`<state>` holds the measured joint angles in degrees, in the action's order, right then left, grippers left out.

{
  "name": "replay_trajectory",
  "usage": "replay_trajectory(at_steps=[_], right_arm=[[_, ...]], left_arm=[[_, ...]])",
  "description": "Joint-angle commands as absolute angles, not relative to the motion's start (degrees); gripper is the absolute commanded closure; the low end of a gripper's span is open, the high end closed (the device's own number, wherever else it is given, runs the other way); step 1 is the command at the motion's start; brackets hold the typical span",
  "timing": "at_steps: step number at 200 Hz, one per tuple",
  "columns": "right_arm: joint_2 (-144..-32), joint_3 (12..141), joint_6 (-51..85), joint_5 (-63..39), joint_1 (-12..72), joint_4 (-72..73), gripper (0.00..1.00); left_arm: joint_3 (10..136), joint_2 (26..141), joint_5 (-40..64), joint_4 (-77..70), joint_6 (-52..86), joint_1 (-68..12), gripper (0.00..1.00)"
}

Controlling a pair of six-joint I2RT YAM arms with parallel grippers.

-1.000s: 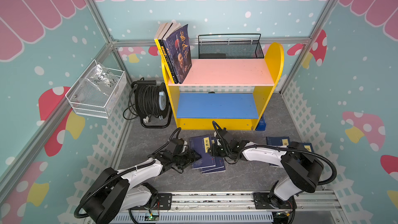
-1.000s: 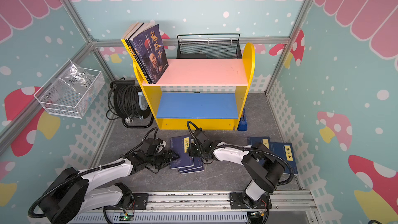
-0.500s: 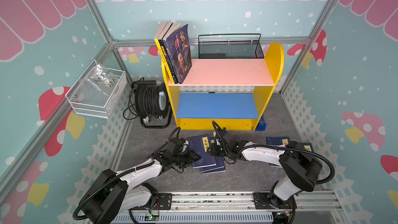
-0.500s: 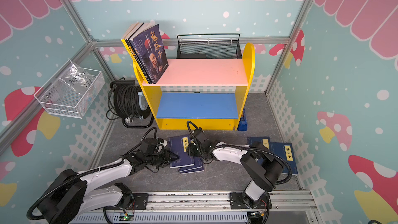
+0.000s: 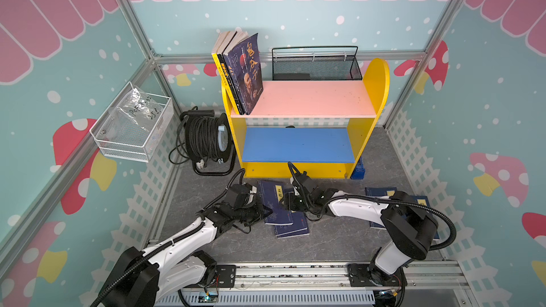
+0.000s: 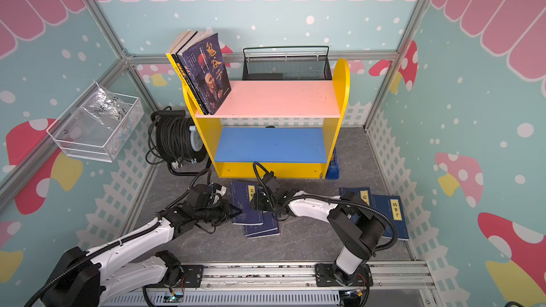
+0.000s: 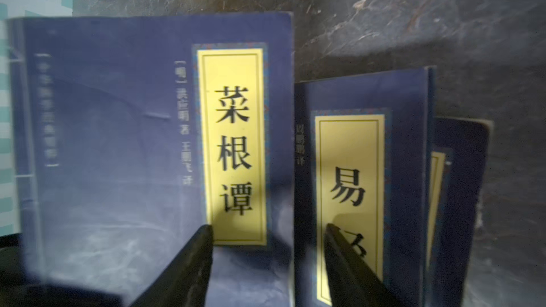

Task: Stacking books/files
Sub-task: Pick up the books, then place the book on the bookshelf.

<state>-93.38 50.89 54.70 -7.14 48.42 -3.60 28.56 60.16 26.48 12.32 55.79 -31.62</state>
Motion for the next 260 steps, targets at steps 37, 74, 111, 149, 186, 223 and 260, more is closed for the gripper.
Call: replay_trajectory(at_steps=[37, 74, 111, 149, 186, 223, 260], right_arm=[[-80.02, 55.37, 51.43, 1.23, 47.64, -11.71, 0.23], [-69.52, 54.73, 51.06, 6.40, 46.74, -14.76, 0.17], [-61.26, 50.64, 52.25, 9.67, 46.62, -11.65, 0.08], [-58.85, 45.30, 53.97, 9.82, 46.08, -4.68, 0.01], [-59.41, 38.99, 56.51, 3.07, 42.69, 7.84, 0.01], [-61.71, 34.14, 57.19, -8.76, 39.92, 20.40, 0.00], [-65.61, 32.69, 56.77, -19.09, 38.80, 31.97, 0.00]], left_arm=[[50.72, 54.68, 26.81, 35.48, 44.60, -31.64, 1.00], [61.24, 57.52, 28.71, 38.99, 40.79, -31.57, 1.00], [66.79, 66.06, 28.21, 34.88, 36.60, -30.78, 1.00], [67.95, 72.29, 30.41, 28.73, 36.15, -28.88, 1.00], [66.16, 73.68, 31.61, 23.07, 39.15, -26.81, 1.00], [62.35, 73.79, 34.37, 16.71, 43.52, -24.47, 1.00], [61.37, 73.60, 36.50, 15.30, 44.77, -23.73, 1.00]])
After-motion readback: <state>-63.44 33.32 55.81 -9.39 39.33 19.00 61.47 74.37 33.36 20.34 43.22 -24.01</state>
